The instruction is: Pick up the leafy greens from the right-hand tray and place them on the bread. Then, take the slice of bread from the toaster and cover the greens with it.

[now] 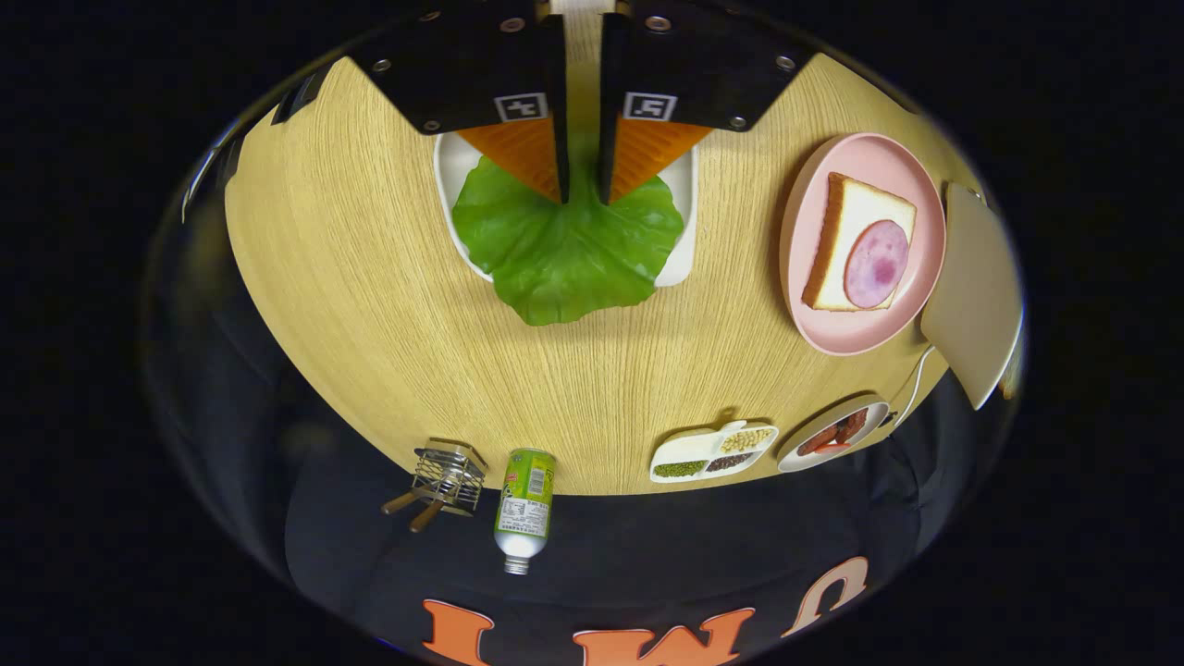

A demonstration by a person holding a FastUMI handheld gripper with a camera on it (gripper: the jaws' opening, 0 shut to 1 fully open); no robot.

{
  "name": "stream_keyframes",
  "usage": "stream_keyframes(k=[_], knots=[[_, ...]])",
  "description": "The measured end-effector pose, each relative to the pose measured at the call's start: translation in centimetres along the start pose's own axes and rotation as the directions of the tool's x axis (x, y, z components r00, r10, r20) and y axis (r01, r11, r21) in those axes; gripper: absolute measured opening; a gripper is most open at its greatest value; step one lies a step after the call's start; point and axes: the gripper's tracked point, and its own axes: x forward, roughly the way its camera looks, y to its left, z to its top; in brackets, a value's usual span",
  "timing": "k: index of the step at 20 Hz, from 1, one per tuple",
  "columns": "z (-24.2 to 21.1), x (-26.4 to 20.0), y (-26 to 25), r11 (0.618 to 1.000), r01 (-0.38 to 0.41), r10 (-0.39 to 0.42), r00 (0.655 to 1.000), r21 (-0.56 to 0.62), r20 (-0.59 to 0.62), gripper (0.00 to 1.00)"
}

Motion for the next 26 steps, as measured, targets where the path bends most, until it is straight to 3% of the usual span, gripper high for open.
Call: stream_keyframes(k=[2, 4, 16, 22, 26], knots=[[0.0, 0.0, 0.0, 1.000, 0.010, -0.010, 1.000, -0.004, -0.005, 0.03], [0.1, -0.2, -0.1, 1.000, 0.018, -0.017, 1.000, 0.009, -0.007, 0.01], [5.5, -5.0, 0.5, 0.998, 0.017, -0.024, 0.992, 0.057, 0.125, 0.01], [8.7, -7.7, 4.0, 0.999, -0.032, 0.028, 0.981, 0.015, 0.193, 0.01], [8.8, -6.9, 5.0, 0.999, -0.026, 0.035, 0.981, -0.047, 0.192, 0.01]])
